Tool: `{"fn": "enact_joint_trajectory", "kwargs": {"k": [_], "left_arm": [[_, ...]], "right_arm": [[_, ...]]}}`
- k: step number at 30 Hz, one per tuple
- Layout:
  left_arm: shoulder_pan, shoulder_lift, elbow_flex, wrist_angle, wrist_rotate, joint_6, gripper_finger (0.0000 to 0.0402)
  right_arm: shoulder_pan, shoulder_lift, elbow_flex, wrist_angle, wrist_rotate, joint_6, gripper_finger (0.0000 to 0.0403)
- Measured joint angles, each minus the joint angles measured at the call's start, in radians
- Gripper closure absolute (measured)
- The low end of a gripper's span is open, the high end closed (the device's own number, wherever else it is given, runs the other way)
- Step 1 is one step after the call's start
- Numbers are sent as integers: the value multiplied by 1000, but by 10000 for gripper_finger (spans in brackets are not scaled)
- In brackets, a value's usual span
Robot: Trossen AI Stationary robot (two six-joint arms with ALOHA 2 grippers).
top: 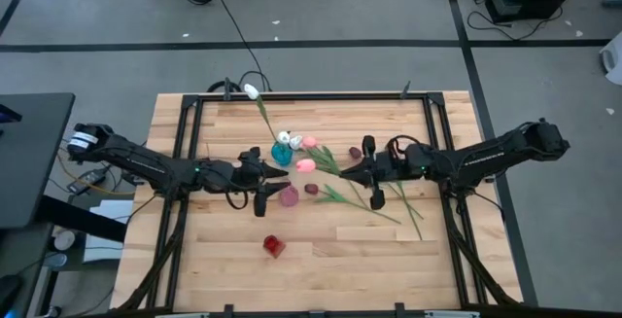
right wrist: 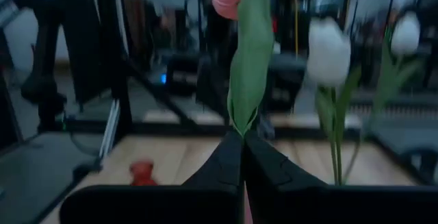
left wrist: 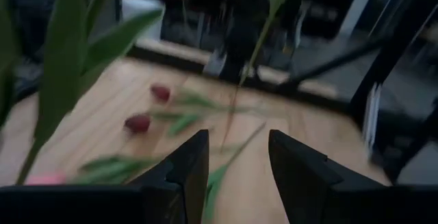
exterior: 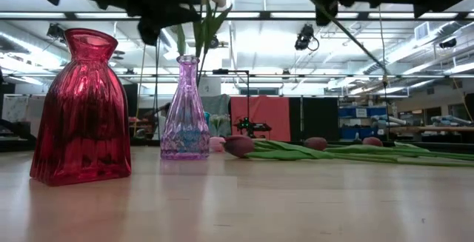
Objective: Sort flowers into vase by color
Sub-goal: Put the left pink tulip into the purple vase
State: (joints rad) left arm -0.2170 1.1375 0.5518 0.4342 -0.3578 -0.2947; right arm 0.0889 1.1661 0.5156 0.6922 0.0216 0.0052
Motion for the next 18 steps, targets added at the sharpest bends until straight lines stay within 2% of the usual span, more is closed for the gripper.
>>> {"fn": "enact_joint_trajectory", "kwargs": {"k": [4,9,14,18], "left_arm": [[1,79,8,144,-8,4,243],[1,168,100,130,-9,53,243],[10,238,205,103,-3,130,243],[37,263,270,52,27,134,243]], "right_arm": [[10,53,0,184,0,-26,387],[10,136,1,368,1,-32,386],[10,225,40,421,3,-35,386],[10,287,91,422,2,-52,386]]}}
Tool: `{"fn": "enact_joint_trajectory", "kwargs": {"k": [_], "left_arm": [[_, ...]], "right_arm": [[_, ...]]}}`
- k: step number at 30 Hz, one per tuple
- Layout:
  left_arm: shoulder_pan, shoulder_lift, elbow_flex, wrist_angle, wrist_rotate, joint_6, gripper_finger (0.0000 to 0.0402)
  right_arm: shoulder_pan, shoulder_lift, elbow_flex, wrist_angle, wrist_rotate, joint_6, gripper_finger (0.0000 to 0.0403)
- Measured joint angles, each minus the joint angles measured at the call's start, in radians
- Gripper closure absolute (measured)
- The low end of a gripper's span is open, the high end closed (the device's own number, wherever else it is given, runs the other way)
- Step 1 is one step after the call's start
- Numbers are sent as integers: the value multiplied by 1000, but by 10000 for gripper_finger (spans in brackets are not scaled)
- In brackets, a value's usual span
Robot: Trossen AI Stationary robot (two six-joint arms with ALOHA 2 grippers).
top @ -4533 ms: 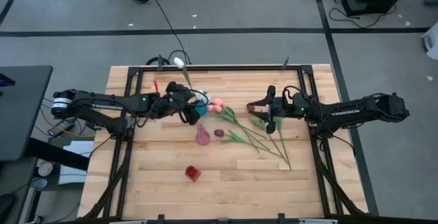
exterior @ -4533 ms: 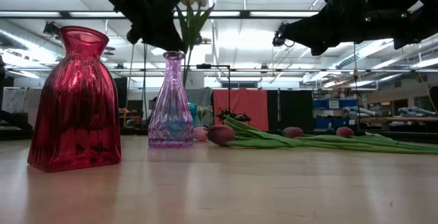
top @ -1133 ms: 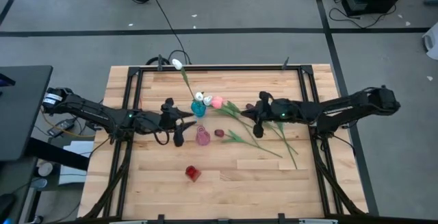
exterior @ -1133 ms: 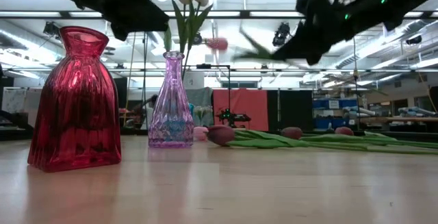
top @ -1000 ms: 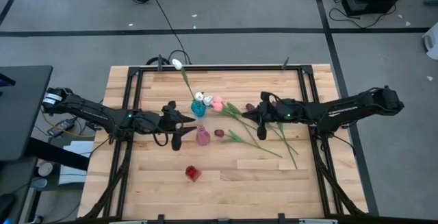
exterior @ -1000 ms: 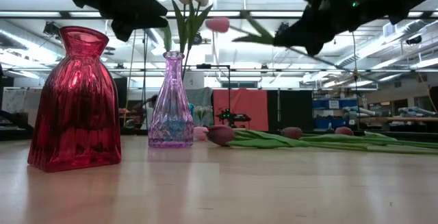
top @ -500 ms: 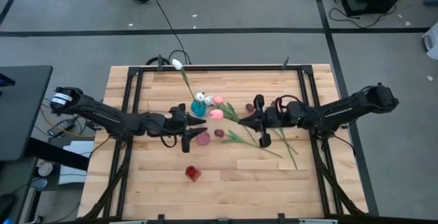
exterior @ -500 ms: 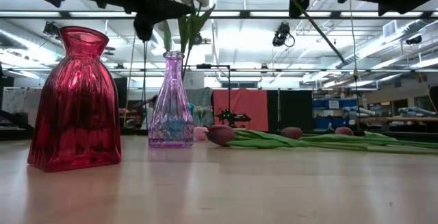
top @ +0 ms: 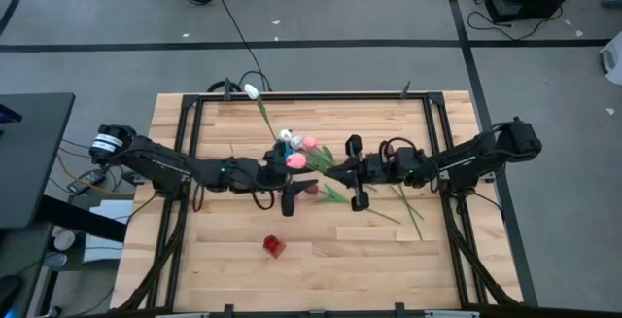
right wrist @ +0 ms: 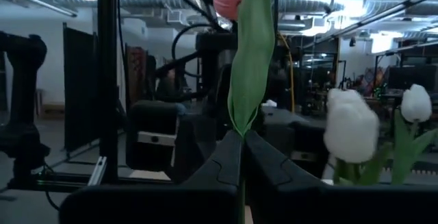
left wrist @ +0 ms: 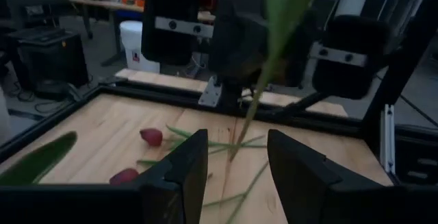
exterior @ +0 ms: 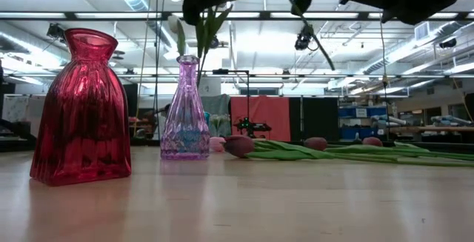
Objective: Sort flowers into vase by color
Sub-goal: Put the left pink tulip into the purple vase
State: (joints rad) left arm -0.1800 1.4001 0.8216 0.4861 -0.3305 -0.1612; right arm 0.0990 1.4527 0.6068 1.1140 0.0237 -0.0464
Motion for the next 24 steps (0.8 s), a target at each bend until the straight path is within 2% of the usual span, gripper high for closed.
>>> {"fn": "enact_joint_trajectory", "kwargs": {"k": [8,18,21,24], "left_arm": [[10,26,42,-9,37,31,243],[12,69,42,8,54,29,244],[12,68,42,5,51,30,266],[12,68,42,2,50,30,318]], "right_arm": [[0,75,74,11,-17,-20,386],[0,153,93,81,-18,-26,386],[0,162,93,91,-18,-26,386],[4,164,93,91,-14,-26,386]]}}
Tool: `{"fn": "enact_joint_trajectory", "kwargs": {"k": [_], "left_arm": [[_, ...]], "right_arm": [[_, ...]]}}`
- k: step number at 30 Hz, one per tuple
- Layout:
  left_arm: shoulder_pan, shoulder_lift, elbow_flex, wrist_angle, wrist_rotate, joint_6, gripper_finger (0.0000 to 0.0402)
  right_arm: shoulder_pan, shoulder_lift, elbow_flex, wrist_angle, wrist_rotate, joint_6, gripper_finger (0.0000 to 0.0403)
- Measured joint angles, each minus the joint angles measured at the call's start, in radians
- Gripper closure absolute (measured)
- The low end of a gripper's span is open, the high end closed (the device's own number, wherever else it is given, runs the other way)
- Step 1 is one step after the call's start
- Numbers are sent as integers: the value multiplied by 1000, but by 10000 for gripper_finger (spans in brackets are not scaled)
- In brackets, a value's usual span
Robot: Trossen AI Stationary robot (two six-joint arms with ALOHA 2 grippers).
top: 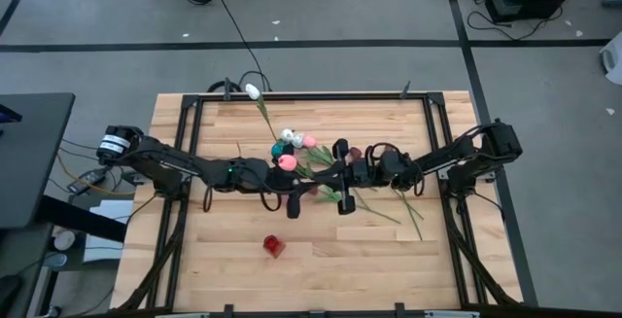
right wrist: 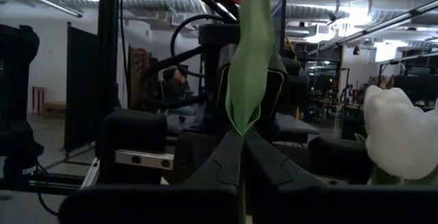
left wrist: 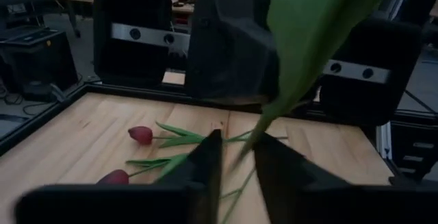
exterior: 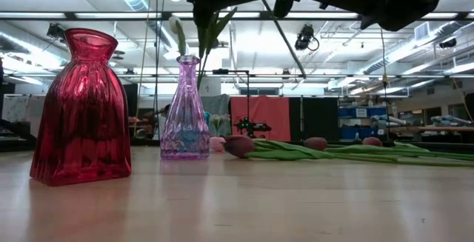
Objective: Sort flowers into vase by color
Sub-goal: Put the left pink tulip into the purple vase
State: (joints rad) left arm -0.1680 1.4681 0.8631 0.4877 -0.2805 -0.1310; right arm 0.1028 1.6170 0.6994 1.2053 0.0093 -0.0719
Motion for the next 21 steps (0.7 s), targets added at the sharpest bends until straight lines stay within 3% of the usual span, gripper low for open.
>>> {"fn": "enact_joint_trajectory", "kwargs": {"k": [2,4,14,21], "left_arm": [[-1,0,0,-1,1,0,365],[-1,0,0,-9,5,0,388],[-43,-52,0,-113,20,-8,394],[-76,-117,-1,-242,32,-28,394]], "right_arm": [[0,1,0,0,-1,0,383],[2,1,0,-4,2,0,375],[28,-106,-1,-208,-55,60,307],[37,-205,-2,-418,-58,69,299]]}}
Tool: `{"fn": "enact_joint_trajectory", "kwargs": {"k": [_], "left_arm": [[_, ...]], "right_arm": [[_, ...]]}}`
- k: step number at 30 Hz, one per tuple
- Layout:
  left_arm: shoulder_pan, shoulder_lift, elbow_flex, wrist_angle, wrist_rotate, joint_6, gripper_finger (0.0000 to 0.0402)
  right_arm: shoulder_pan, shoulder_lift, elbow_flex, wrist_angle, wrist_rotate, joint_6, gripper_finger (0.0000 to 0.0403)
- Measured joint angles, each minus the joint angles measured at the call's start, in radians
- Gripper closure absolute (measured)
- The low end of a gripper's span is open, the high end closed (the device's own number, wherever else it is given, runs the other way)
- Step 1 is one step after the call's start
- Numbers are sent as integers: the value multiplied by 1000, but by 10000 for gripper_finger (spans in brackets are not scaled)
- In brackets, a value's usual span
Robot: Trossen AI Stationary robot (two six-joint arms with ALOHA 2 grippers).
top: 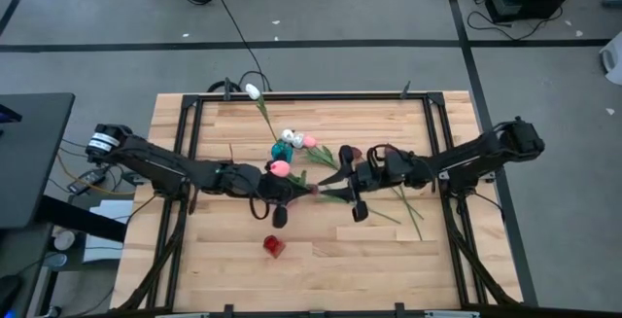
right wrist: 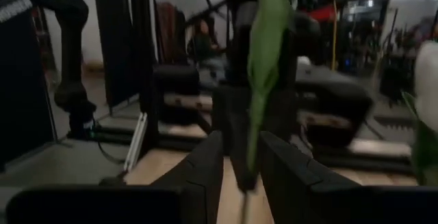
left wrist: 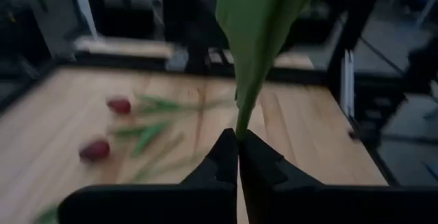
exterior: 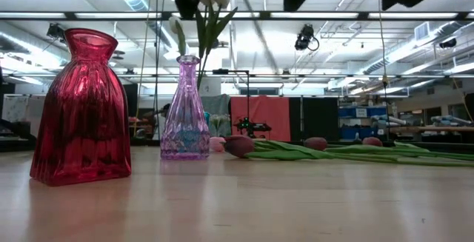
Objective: Sort flowers into vase by color
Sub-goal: Put the left pink tulip into the purple vase
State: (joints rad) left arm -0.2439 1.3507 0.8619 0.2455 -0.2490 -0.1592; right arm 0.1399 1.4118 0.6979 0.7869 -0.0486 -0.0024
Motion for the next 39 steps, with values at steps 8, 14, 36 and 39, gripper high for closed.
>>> {"fn": "enact_joint_trajectory", "kwargs": {"k": [8,14,36,39], "left_arm": [[-77,-184,1,-225,-54,-54,393],[-158,-294,0,-321,-219,-55,393],[-109,-390,0,-560,-365,-156,392],[-85,-364,0,-547,-359,-161,392]], "right_arm": [[28,-164,0,-350,103,4,300],[119,-309,-121,-499,333,59,300],[156,-437,-367,-219,447,72,300],[147,-432,-367,-211,448,86,300]]}}
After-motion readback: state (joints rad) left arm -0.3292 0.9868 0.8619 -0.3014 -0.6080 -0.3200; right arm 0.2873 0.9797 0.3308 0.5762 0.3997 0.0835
